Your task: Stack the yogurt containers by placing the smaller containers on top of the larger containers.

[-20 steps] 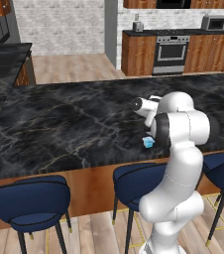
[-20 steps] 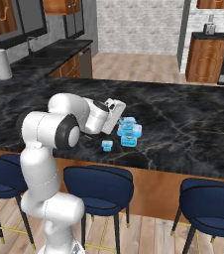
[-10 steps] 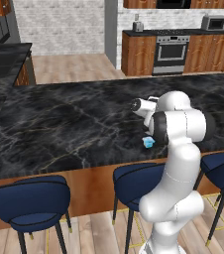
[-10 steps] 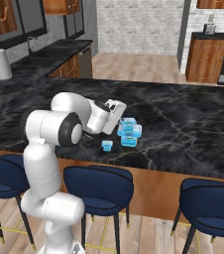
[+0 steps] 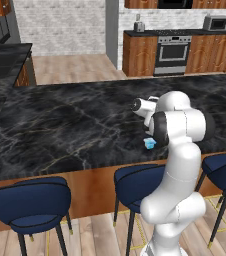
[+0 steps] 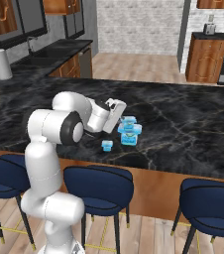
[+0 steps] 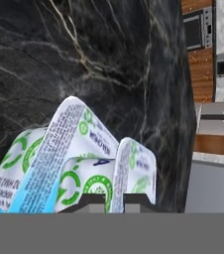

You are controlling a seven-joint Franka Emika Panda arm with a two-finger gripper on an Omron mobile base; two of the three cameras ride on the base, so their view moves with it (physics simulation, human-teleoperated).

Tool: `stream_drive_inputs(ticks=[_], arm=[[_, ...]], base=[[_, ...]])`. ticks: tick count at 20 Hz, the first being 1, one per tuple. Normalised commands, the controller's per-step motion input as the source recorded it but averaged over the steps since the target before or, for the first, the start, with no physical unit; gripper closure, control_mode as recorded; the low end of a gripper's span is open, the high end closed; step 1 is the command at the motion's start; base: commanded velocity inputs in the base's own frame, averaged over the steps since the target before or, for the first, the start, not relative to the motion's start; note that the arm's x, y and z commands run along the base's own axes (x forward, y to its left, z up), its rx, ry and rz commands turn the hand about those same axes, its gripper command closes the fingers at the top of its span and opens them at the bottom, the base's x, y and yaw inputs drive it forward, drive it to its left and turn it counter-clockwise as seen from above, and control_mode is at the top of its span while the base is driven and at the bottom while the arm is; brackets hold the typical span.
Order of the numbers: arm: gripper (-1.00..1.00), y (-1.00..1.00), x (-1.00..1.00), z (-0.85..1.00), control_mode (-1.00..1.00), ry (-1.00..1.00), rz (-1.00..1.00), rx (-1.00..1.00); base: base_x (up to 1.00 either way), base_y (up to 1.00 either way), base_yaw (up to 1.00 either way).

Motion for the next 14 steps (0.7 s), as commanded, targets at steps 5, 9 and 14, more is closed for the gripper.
stream_drive_inputs(ticks=[5,9,14], arm=[[1.0,0.0,0.0,0.0,-1.0,0.01,0.0,0.0],[1.0,0.0,0.0,0.0,-1.0,0.0,0.0,0.0],[-1.0,0.0,0.0,0.0,-1.0,0.0,0.0,0.0]], base=[[0.0,0.0,0.0],[0.0,0.0,0.0],[0.0,0.0,0.0]])
